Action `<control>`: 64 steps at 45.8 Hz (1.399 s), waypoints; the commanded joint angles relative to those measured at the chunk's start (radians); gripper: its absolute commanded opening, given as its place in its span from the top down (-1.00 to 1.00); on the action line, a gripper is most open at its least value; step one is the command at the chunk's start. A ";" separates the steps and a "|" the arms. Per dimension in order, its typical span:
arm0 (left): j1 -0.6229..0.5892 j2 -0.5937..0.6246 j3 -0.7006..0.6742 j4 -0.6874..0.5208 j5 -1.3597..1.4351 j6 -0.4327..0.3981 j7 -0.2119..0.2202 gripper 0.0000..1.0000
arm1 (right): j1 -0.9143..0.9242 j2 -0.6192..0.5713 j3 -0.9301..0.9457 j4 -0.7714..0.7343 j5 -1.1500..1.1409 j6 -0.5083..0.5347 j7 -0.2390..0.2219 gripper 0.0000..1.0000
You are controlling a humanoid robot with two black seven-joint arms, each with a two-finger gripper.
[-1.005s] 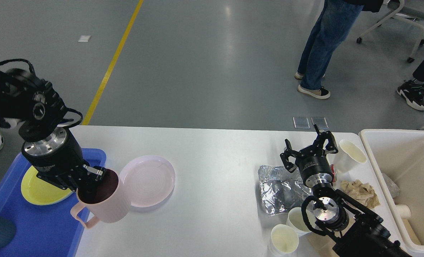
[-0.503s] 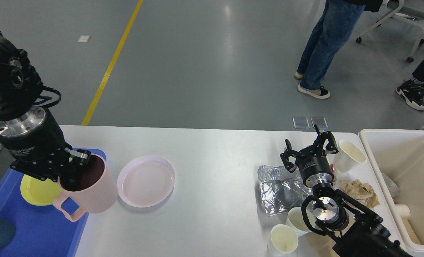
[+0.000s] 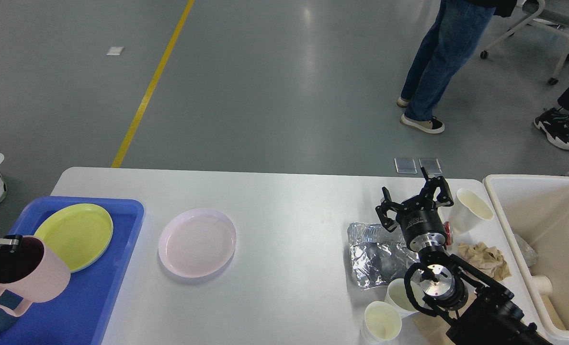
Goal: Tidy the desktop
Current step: 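Place the pink mug in the blue tray and release it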
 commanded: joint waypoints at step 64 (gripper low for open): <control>0.550 -0.050 -0.377 0.295 -0.008 0.169 -0.024 0.19 | 0.000 0.000 0.000 0.000 0.000 0.000 0.000 -1.00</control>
